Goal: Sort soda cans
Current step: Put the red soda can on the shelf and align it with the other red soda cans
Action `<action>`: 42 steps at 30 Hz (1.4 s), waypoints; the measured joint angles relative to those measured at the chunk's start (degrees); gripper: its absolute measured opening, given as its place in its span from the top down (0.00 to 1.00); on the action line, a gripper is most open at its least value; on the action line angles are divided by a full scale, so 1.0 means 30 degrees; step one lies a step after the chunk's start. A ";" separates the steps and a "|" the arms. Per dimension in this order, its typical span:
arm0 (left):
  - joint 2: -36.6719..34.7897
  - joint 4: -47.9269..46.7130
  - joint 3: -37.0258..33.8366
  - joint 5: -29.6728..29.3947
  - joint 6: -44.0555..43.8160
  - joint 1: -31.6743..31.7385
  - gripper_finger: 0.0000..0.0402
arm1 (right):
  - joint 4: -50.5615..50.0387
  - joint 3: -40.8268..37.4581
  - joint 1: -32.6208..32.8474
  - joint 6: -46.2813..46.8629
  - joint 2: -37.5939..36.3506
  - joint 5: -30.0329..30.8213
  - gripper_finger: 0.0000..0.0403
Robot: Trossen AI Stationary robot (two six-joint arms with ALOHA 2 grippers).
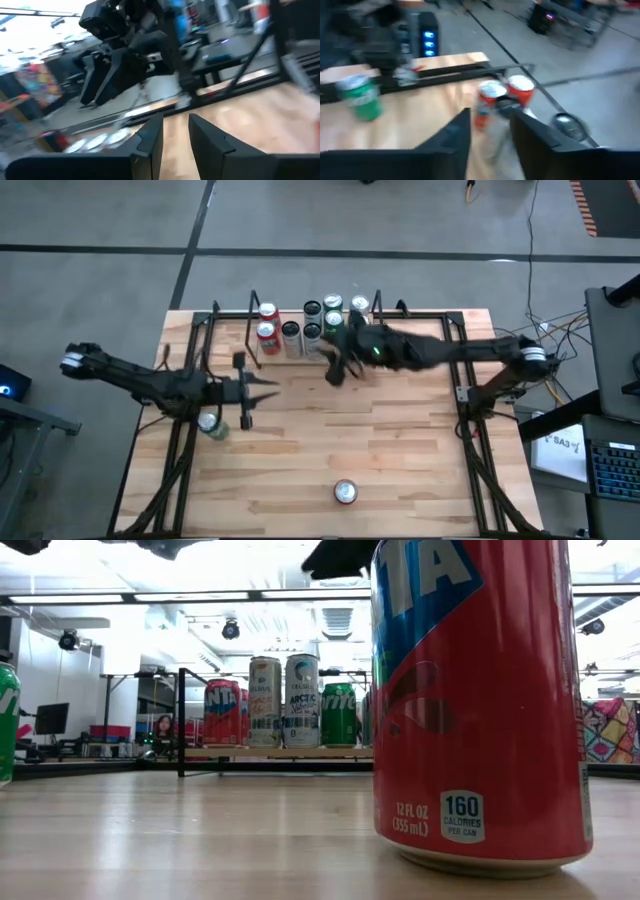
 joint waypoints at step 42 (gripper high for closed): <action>-0.5643 -0.4791 -0.1055 0.1806 0.2776 0.5712 0.81 | -1.3242 1.5878 -0.4829 -0.0700 0.8378 -0.4545 0.97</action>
